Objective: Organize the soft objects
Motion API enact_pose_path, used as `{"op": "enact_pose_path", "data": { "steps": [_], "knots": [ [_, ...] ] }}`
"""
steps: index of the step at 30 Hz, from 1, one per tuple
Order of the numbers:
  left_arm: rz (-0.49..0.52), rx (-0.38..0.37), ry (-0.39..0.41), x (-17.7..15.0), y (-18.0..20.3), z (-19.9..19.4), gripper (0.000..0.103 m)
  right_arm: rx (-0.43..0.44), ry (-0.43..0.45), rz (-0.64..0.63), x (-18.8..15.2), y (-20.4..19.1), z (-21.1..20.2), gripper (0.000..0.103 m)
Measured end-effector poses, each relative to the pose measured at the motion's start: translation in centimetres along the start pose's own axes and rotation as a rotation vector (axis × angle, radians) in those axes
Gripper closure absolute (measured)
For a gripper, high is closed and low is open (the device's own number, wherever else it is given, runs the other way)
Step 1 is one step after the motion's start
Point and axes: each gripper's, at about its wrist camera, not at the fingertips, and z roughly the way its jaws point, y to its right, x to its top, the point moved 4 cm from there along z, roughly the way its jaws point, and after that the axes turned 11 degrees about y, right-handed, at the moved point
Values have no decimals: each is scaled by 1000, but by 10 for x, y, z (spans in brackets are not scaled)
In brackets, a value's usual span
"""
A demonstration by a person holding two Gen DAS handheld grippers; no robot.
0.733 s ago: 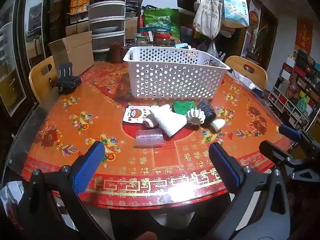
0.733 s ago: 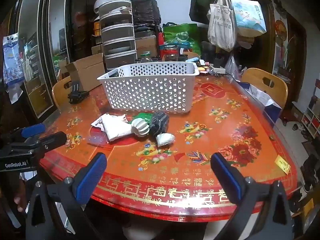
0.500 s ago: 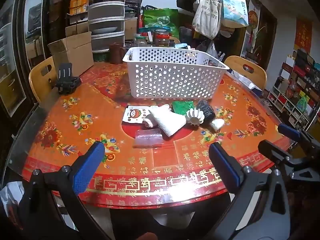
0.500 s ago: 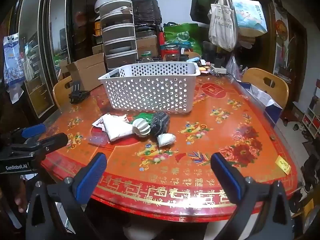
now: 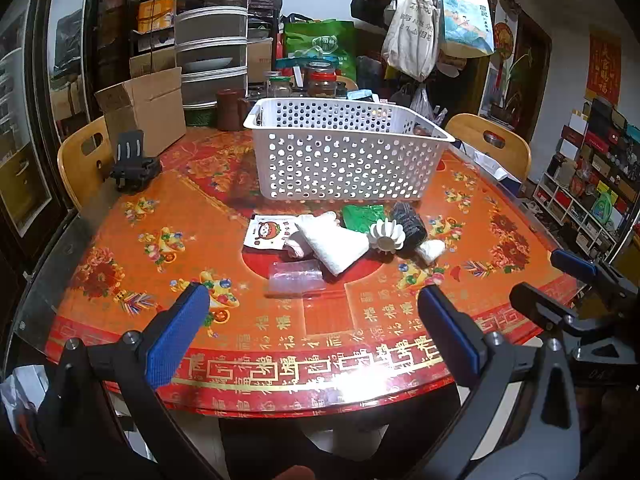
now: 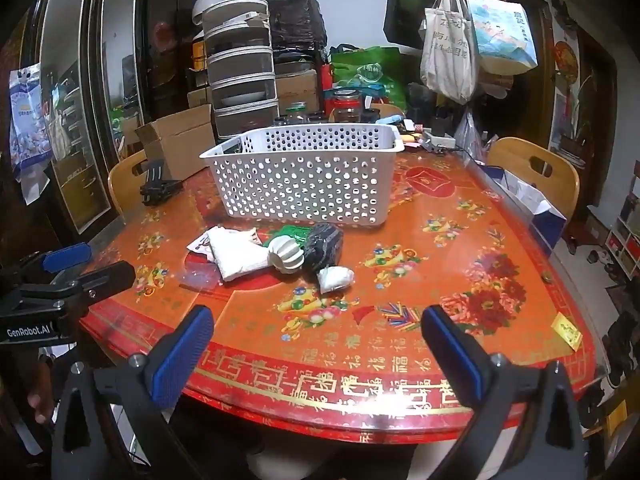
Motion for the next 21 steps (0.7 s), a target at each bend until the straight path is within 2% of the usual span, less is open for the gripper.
{"op": "enact_pose_path", "data": {
  "steps": [21],
  "knots": [
    [-1, -2, 0, 3, -2, 3, 0, 6, -1, -1, -1, -2, -1, 0]
  ]
}}
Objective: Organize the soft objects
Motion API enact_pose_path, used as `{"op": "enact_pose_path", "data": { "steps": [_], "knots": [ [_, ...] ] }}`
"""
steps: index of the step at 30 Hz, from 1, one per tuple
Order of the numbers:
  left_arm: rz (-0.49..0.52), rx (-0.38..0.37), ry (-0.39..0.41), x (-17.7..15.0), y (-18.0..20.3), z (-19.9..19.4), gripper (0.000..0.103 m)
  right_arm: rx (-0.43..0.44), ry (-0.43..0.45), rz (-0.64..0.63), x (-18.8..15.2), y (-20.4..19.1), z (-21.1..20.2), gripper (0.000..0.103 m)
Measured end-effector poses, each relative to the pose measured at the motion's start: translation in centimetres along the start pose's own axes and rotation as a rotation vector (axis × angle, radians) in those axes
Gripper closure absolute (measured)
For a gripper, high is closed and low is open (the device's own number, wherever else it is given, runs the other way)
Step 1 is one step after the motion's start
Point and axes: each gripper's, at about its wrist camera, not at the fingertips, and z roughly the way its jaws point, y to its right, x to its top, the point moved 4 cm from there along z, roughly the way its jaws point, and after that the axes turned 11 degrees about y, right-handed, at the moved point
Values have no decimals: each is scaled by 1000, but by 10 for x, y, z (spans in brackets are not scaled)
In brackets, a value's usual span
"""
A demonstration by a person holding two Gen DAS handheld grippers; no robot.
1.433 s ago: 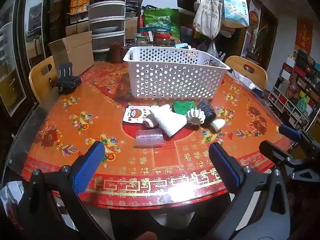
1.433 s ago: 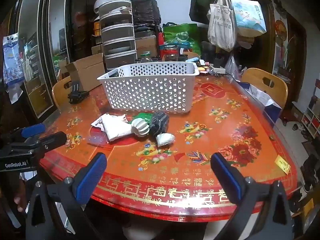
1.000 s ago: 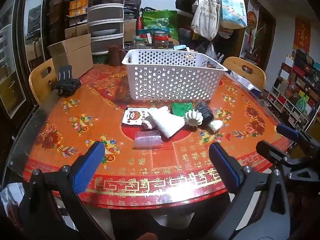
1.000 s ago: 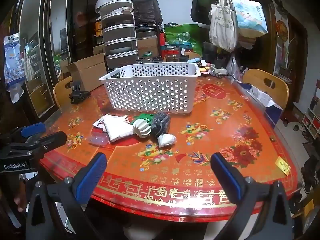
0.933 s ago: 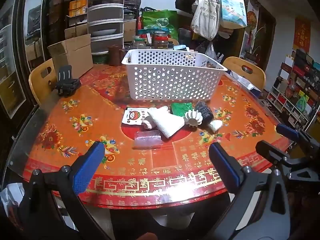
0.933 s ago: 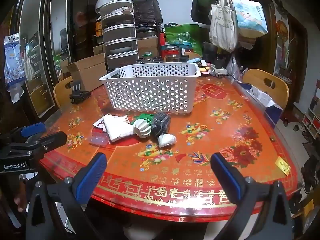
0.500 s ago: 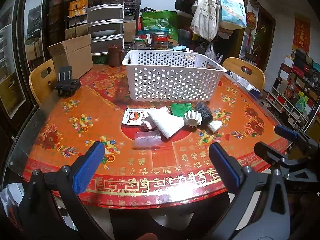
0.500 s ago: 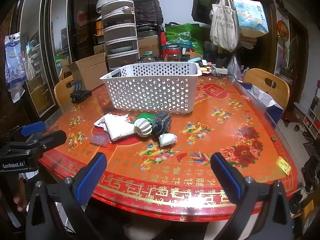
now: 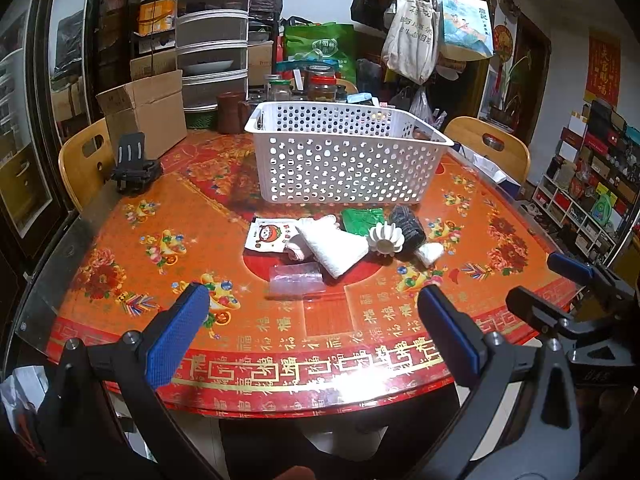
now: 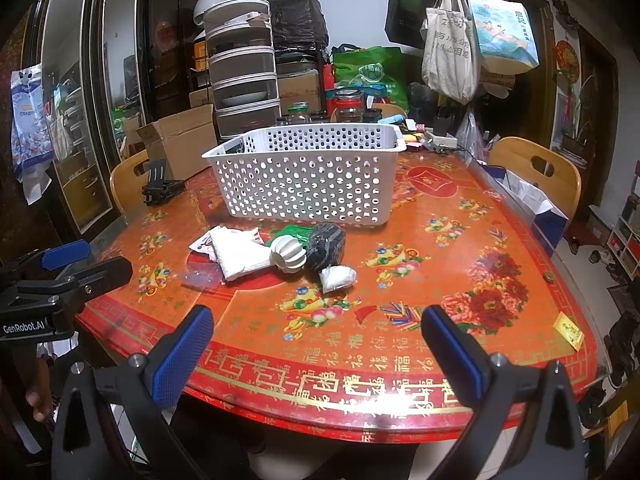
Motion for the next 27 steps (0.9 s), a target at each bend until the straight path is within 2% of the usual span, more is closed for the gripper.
{"op": "enact_pose_path", "data": {
  "steps": [27],
  "knots": [
    [0, 0, -1, 0, -1, -1, 0, 7, -5, 2, -2, -1, 1, 0]
  ]
}}
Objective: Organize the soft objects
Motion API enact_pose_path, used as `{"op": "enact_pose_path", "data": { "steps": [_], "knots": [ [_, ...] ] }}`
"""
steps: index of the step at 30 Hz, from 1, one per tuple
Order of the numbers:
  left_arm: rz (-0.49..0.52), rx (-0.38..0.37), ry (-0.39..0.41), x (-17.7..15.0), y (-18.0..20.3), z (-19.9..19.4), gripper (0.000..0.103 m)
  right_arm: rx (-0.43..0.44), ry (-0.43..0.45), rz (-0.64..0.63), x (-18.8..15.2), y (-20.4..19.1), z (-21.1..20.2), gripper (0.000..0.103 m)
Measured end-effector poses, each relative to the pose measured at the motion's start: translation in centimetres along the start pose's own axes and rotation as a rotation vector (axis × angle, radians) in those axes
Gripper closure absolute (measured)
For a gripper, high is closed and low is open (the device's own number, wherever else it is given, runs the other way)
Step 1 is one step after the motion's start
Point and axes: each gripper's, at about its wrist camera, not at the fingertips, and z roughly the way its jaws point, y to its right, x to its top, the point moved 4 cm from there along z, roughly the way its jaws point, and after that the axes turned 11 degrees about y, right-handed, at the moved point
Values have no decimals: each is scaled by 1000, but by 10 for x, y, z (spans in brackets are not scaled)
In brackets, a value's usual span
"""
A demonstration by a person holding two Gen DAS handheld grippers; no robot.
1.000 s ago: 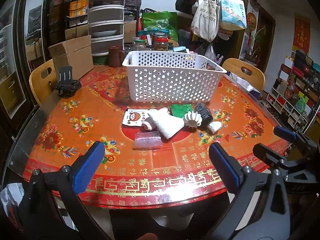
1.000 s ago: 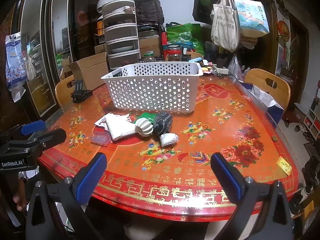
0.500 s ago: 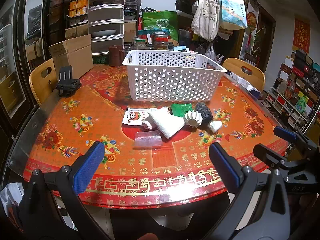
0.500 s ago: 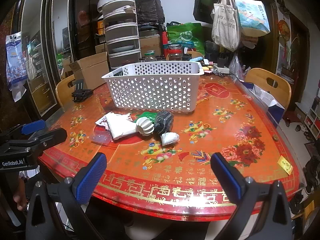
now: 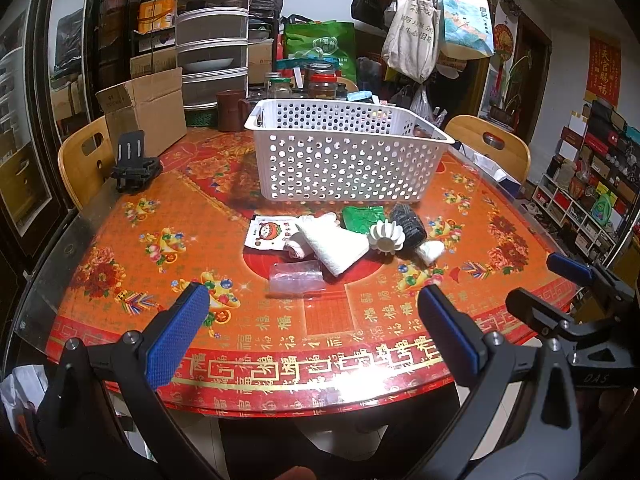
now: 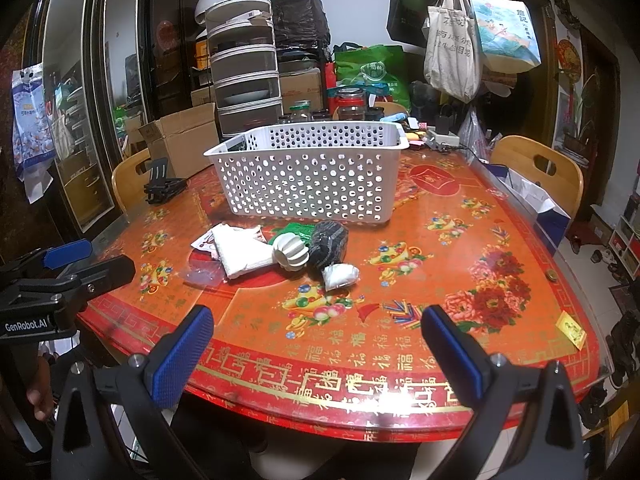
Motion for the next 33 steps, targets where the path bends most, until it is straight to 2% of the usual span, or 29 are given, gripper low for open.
{"op": "enact_pose_path", "data": {
  "steps": [7, 11, 18, 20, 23, 27, 31, 33],
  "knots": [
    [-1, -1, 1, -1, 0, 1, 0, 2, -2, 2, -1, -1, 0, 0],
    [-14, -33, -6, -3, 1, 4, 0, 5, -10, 9, -5, -2, 3, 0],
    [-9, -20, -13, -12, -1, 22, 0, 25, -28, 13, -8, 0, 19, 0],
    [-27, -24, -32, -14, -5, 34, 0, 38, -37, 18, -10, 2, 29, 0],
    [1, 57, -67, -21, -14, 58, 0, 33, -64, 13, -14, 5, 48, 0],
    [-12, 43, -155, -37, -23, 90, 0, 24, -120, 15, -24, 14, 80, 0],
    [-23, 14, -195, -48, -27, 112, 0, 41, -166, 32, -28, 20, 103, 15],
    [-10, 9, -202, -50, -28, 121, 0, 52, -181, 30, -30, 23, 113, 16]
  ]
}}
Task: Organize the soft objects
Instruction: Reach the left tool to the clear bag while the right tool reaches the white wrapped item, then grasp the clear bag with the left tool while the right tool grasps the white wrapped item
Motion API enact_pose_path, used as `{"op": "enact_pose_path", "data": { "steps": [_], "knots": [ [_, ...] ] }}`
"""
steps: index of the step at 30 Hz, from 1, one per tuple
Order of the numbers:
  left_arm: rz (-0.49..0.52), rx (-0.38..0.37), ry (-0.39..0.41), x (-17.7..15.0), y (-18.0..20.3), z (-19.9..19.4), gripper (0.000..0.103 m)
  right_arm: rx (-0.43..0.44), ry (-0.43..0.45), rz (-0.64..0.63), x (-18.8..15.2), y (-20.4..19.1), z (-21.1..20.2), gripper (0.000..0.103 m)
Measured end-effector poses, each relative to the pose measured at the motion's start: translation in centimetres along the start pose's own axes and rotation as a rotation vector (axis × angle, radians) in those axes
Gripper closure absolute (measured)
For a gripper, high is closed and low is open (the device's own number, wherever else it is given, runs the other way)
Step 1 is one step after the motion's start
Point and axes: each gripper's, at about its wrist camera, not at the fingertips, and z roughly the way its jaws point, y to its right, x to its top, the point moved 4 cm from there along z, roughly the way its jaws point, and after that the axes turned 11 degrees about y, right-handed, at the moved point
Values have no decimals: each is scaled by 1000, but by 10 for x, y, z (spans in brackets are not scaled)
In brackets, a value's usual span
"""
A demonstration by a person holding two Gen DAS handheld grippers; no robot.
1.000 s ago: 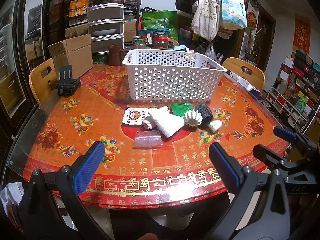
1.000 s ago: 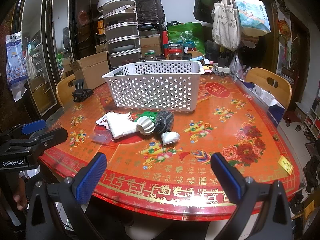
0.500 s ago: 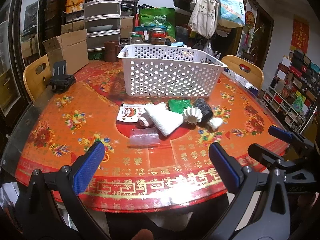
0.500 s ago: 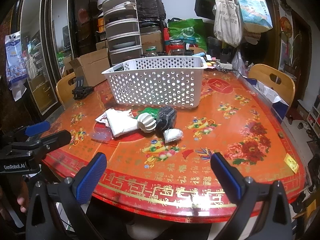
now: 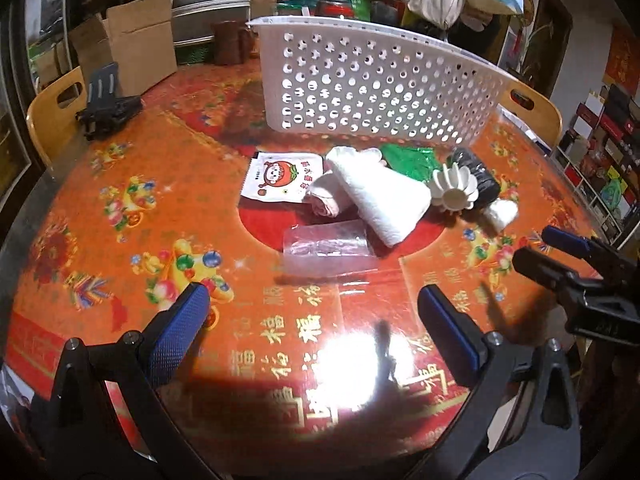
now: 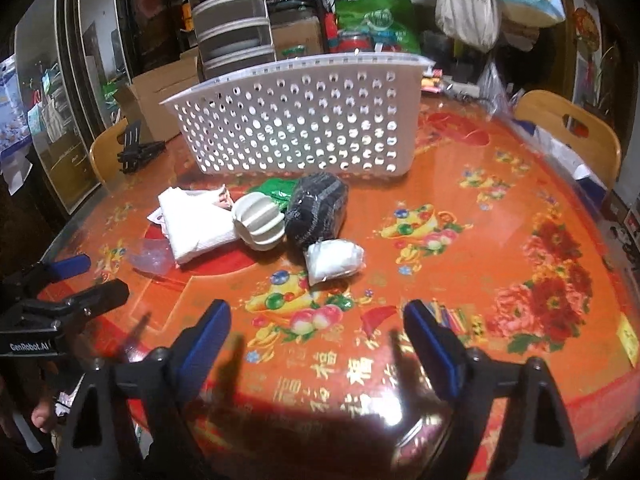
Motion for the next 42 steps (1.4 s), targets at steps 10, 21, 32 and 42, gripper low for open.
{"op": "enact_pose_path", "data": {
  "steps": [10, 21, 32, 42],
  "knots": [
    [9, 9, -20, 11, 2, 22, 7, -25, -45, -48, 3, 1, 24, 26],
    [16, 10, -27, 12, -1, 35, 34, -53, -53, -86, 11, -3, 37, 33],
    [-5, 0, 16, 10, -11, 23, 50, -75, -40, -95, 11, -3, 35, 66],
    [3, 5, 91, 19, -12, -3, 50, -67, 15, -66, 16, 3, 14, 67]
  ]
}}
